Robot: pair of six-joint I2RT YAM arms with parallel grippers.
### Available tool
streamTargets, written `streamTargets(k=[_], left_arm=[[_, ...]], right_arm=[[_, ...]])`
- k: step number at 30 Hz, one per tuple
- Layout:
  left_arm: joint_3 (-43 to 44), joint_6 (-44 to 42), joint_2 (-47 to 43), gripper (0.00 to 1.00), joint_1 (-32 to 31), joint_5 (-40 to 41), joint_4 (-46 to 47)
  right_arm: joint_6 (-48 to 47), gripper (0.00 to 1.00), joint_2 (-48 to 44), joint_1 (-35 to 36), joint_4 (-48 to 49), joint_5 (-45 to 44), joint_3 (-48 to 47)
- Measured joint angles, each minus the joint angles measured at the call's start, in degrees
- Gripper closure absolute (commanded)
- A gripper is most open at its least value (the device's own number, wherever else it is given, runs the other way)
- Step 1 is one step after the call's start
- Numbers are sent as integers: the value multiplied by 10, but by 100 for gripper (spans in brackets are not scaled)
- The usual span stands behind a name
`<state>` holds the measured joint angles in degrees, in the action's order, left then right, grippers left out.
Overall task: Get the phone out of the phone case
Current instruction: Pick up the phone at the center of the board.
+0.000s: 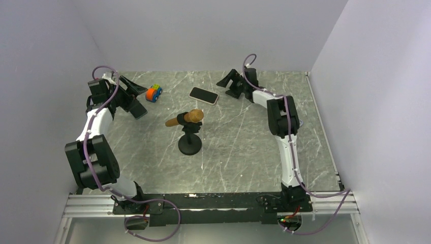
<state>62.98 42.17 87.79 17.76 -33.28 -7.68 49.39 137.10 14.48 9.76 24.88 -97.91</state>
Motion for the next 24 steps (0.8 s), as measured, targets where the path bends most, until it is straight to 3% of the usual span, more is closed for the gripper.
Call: streamTargets(k=[7, 10, 13, 16, 18, 24], left_arm=[[-5, 15, 2, 10, 8, -15, 20], [-7, 17, 2, 10, 10, -16, 23], [-7, 21, 2, 10, 12, -19, 26], [-9, 25, 2, 10, 13, -21, 31], [-10, 27, 2, 11, 14, -26, 36], [-15, 34, 2, 10, 18, -31, 45]], right_arm=[[49, 13, 116, 20, -2, 15, -174], [50, 13, 122, 33, 3, 27, -178], [39, 9, 98, 46, 33, 40, -125], [-14, 1, 60, 63, 5, 29, -85], [-68, 0, 45, 78, -39, 2, -87], [-220, 0, 60, 130, -213, -120, -192]])
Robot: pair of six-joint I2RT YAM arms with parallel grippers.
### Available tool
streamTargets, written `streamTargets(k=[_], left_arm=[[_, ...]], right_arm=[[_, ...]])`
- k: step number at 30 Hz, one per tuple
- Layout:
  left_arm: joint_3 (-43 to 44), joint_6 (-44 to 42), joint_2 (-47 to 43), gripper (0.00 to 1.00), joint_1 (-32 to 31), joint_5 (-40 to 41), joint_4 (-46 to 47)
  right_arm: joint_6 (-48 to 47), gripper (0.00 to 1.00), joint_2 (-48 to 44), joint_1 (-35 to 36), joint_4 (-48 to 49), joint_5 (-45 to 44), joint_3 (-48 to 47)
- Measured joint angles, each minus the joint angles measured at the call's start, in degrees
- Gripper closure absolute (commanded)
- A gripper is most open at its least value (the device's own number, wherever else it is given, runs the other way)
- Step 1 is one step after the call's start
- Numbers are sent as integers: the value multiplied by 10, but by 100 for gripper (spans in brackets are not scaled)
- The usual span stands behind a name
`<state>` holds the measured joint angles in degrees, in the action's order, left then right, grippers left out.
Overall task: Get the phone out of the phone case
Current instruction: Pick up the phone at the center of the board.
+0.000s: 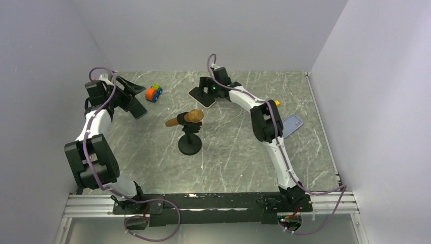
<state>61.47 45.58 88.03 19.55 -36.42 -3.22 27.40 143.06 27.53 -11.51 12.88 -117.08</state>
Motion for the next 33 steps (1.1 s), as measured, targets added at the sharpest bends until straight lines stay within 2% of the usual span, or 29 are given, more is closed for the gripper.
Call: streamTargets(k=[8, 17, 20, 24, 26, 33], left_arm=[[-1, 2, 0, 11, 1, 0, 0], [-1, 2, 0, 11, 1, -4, 1], [-1, 2, 0, 11, 1, -4, 1], [-1, 2, 0, 11, 1, -4, 1], [-1, 2, 0, 11, 1, -4, 1], [-3, 6, 0, 12, 1, -11, 5]], right_arm=[[-107, 0, 65, 57, -156, -148, -152], [-150, 1, 75, 70, -209, -177, -177], [-158, 8, 84, 70, -229, -174, -197], [-167, 30, 89, 70, -246, -170, -211], [-168, 35, 90, 69, -255, -166, -215], [-171, 38, 82, 68, -250, -162, -199]])
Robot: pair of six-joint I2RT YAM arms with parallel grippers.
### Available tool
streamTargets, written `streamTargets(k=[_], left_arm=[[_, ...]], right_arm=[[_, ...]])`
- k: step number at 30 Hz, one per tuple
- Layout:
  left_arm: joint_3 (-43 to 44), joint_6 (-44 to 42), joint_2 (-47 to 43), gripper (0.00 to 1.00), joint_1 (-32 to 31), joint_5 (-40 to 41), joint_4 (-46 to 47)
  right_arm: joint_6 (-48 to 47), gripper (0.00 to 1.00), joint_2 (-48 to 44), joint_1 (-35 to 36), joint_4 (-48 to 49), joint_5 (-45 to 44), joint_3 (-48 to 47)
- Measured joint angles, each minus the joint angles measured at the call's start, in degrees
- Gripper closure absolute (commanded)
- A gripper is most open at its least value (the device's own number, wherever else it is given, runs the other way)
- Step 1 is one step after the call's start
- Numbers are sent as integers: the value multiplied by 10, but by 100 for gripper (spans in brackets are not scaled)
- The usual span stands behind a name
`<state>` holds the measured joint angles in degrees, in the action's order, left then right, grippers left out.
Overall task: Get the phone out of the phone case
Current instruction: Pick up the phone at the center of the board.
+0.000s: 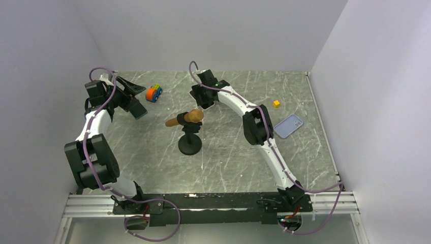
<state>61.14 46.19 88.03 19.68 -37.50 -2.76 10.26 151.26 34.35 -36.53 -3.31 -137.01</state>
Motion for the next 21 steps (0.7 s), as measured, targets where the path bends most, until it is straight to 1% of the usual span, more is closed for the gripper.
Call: streamTargets(k=[6, 8, 9, 14, 15, 16, 18, 21], left_arm=[[-1, 0, 0, 12, 0, -2, 9], [-1, 0, 0, 12, 0, -2, 12], [-1, 0, 0, 12, 0, -2, 13], [-1, 0, 0, 12, 0, -2, 13], [-1, 0, 0, 12, 0, -2, 14], [-1, 0, 0, 12, 0, -2, 14], [-1, 0, 0, 12, 0, -2, 15], [-1, 0, 0, 12, 0, -2, 15]], right_arm=[[-2, 39, -48, 1, 0, 9, 76], [0, 39, -77, 2, 4, 9, 125], [2, 35, -93, 3, 7, 9, 150], [25, 6, -219, 11, 28, 15, 352], [30, 3, -233, 12, 28, 16, 374], [31, 1, -245, 14, 28, 17, 393], [32, 0, -249, 17, 25, 13, 398], [28, 0, -227, 19, 8, 6, 362]])
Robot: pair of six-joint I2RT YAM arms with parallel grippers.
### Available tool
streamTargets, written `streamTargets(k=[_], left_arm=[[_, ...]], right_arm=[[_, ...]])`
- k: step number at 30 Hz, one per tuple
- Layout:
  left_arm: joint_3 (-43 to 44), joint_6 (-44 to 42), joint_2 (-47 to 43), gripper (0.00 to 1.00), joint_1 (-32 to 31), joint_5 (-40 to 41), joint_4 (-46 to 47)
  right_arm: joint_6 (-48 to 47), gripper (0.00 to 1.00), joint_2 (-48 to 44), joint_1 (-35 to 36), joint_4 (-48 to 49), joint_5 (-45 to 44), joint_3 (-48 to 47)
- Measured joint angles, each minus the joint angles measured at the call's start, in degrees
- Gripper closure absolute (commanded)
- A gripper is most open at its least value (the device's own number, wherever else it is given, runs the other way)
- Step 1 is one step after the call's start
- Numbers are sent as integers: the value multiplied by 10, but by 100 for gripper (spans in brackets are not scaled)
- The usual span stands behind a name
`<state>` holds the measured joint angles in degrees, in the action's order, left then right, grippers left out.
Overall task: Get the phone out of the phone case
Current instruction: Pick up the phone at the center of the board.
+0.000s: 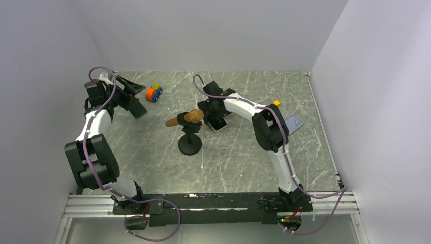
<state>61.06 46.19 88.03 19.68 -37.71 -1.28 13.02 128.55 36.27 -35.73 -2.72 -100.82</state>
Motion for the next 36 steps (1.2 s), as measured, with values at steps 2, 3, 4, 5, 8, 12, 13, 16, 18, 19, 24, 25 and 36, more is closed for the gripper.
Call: streamTargets(k=[2, 3, 4, 5, 8, 12, 13, 16, 18, 19, 24, 25, 36], left_arm=[[0, 0, 0, 11, 0, 0, 0], [0, 0, 0, 11, 0, 0, 0], [0, 0, 0, 11, 0, 0, 0], [0, 0, 0, 11, 0, 0, 0], [0, 0, 0, 11, 0, 0, 0], [0, 0, 0, 11, 0, 0, 0], [0, 0, 0, 11, 0, 0, 0], [0, 0, 0, 10, 1, 0, 0], [0, -2, 0, 9, 1, 0, -3], [0, -2, 0, 9, 1, 0, -5], [3, -19, -1, 9, -1, 1, -19], [5, -26, -3, 9, -2, 3, -30], [71, -79, -162, 7, -123, 57, -130]], right_arm=[[-7, 0, 25, 0, -5, -5, -38], [-10, 0, 37, 0, -8, -9, -57], [-14, 0, 49, 0, -11, -15, -76], [-17, 1, 59, 0, -14, -20, -92], [-21, 4, 77, 3, -32, -23, -125], [-24, 5, 83, 8, -38, -29, -133], [-24, 4, 78, 10, -31, -30, -123], [-21, 5, 56, 16, -7, -28, -80], [-20, 16, 40, 20, 10, -27, -52], [-19, 28, 34, 22, 18, -27, -40], [-18, 65, 23, 18, 42, -21, -17], [-13, 71, 20, 15, 48, -16, -12], [53, 100, -99, -17, 195, 23, 185]])
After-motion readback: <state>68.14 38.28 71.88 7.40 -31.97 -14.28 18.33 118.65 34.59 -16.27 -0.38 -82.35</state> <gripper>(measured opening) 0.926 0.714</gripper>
